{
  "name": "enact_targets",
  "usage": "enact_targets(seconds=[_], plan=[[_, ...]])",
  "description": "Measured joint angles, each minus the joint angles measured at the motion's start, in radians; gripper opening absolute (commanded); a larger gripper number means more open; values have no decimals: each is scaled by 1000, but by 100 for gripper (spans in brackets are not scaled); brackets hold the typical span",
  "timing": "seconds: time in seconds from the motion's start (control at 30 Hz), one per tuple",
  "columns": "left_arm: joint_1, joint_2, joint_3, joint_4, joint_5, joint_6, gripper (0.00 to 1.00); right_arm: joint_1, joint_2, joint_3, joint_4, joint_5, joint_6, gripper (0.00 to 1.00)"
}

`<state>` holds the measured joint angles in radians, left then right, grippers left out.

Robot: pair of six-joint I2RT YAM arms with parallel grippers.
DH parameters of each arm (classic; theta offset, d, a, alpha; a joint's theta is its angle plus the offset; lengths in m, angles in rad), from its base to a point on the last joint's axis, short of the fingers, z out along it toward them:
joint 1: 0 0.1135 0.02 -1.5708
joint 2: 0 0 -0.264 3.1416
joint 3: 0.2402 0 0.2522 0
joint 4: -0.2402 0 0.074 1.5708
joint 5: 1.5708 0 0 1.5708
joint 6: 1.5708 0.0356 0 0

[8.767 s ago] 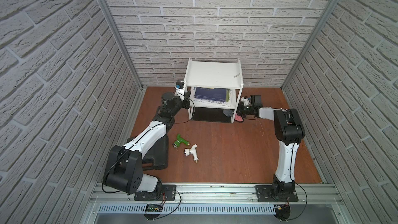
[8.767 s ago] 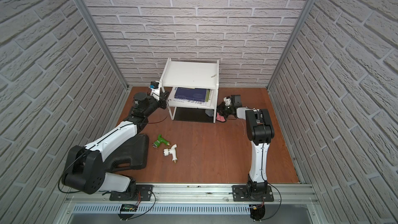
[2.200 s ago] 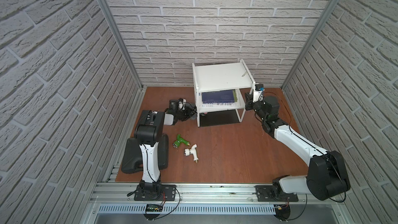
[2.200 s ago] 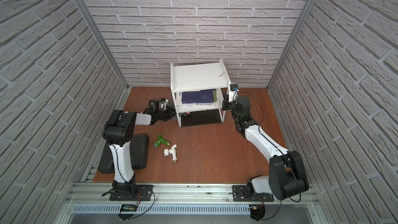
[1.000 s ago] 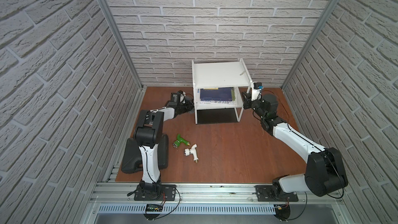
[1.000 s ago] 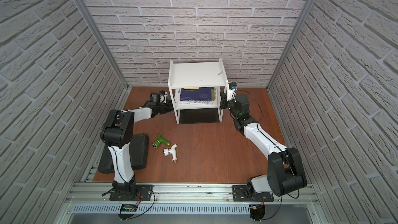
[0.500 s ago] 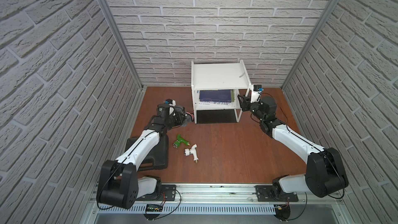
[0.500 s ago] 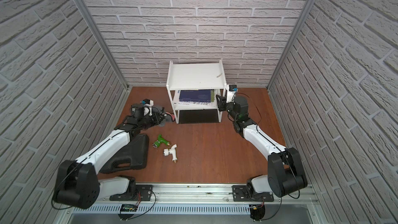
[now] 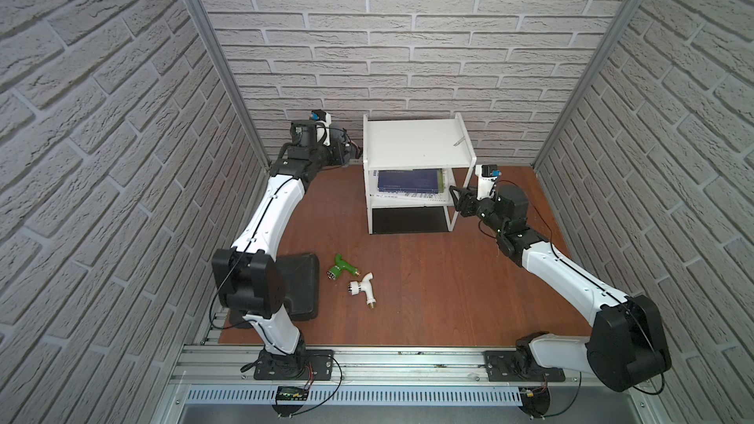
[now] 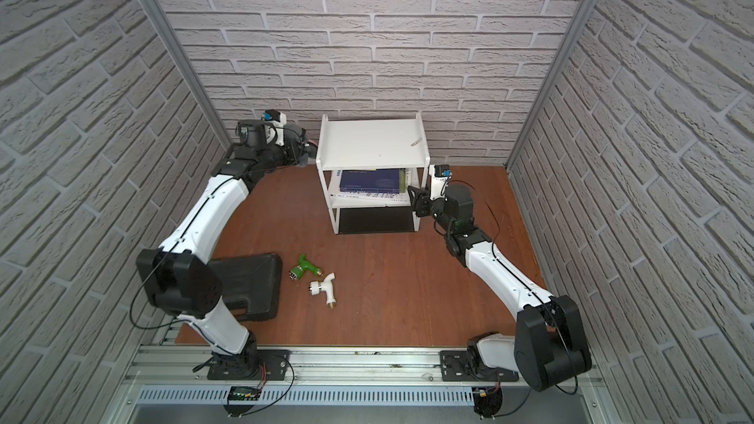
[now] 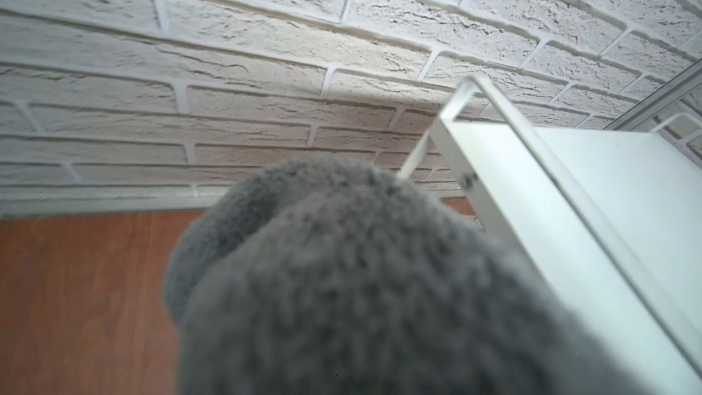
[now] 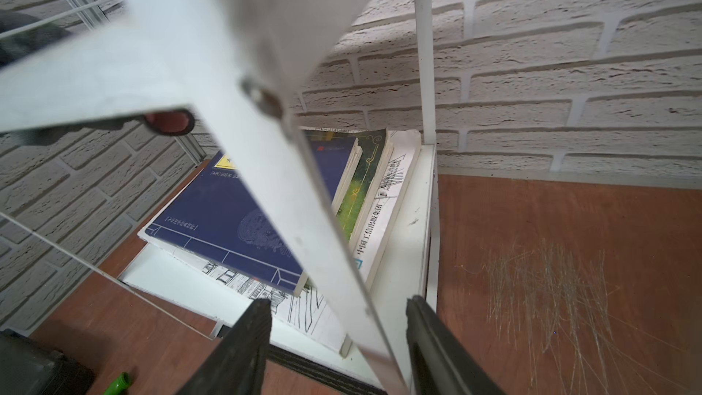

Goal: Wipe the bookshelf clean with a cloth
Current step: Wipe the dust from the shelf.

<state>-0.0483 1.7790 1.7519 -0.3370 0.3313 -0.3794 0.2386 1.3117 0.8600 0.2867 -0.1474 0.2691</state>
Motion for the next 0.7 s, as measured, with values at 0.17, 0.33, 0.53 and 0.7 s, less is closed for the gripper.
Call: enact_targets(seconds=[0.17,0.33,0.53,0.7], plan=[[-4,138,66,61,148,-32,0,-1,26,5,2,4,1,44],[-21,142,-48,105,192,-50,0,-6,54,5,12,13,4,33],[-19,142,67,72,193,-43,0,-10,74,19,8,13,7,34],[-24,119,134,91,173,-23,0,-10,76,21,9,12,17,30]])
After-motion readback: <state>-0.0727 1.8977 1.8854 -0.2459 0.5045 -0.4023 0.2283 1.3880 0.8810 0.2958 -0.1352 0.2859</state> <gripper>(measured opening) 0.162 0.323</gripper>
